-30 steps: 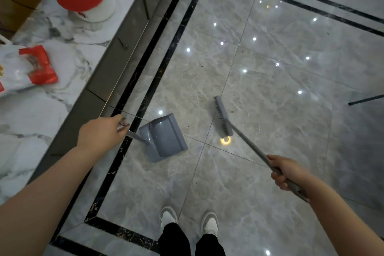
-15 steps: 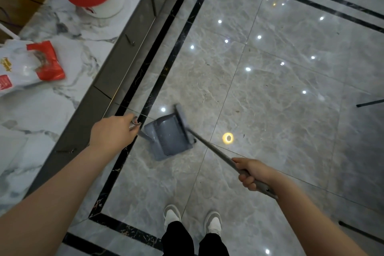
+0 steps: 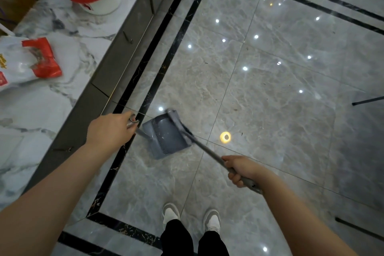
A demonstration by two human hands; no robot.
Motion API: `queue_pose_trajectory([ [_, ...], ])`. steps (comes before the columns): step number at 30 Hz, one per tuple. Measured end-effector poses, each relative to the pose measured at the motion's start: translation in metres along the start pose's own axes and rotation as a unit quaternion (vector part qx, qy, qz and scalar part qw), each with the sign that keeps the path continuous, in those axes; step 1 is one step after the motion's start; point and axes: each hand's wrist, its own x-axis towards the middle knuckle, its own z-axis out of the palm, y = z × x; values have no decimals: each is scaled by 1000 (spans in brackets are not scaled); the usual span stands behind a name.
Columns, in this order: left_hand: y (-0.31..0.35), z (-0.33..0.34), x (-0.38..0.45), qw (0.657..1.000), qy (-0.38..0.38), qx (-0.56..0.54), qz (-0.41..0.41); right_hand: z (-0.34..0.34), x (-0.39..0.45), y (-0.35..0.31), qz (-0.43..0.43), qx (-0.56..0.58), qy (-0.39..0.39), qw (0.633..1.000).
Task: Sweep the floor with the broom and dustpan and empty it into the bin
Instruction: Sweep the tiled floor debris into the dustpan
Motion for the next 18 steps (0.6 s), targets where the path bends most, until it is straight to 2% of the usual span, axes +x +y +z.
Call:
queue_pose_trajectory([
  [4,-4,0,-2,1000,-5,1,-15,1,-8,19,-8,37,-24,999],
  [8,-1,-2,-3,999,-24,-1,-27,-43,-19,31,1,157,-41,987],
  [10,5,-4,-8,999,-38,-2,-30,-69,-25,40,-18,162,-3,987],
  [14,27,-10,-22,994,-42,-90,-53,-114,-33,61,-66,110,139,982],
  [18,67,-12,-25,993,-39,-107,-43,-153,-33,77,-64,46,237,968],
])
